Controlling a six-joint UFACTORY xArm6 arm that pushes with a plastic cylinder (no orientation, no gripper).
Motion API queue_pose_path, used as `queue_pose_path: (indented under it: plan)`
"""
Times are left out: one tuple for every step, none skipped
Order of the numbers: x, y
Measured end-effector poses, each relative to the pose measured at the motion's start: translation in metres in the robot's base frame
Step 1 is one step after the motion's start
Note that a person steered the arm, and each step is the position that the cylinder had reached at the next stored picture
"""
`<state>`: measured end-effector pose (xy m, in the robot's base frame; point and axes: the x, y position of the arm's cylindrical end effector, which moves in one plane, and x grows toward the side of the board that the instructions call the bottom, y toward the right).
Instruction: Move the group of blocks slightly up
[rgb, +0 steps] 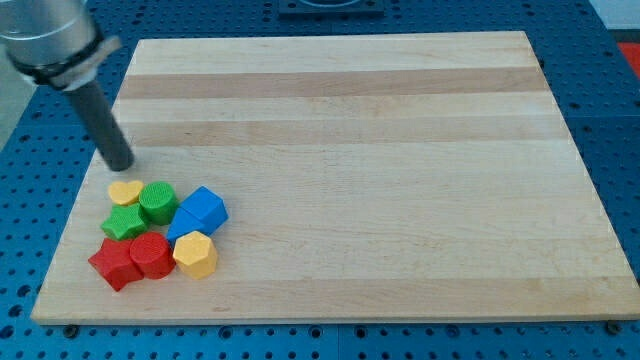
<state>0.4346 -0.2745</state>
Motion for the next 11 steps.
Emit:
queue_pose_path:
  plan:
    - [0.015,-0.03]
    - [0.021,-0.03]
    - [0.069,-0.03]
    - [0.12,-0.03]
    - [0.161,-0.019]
    - [0.17,0.002]
    - [0.157,0.036]
    - [0.145,0.052]
    - [0.138,0.073]
    - [0.135,0.105]
    - [0.135,0.141]
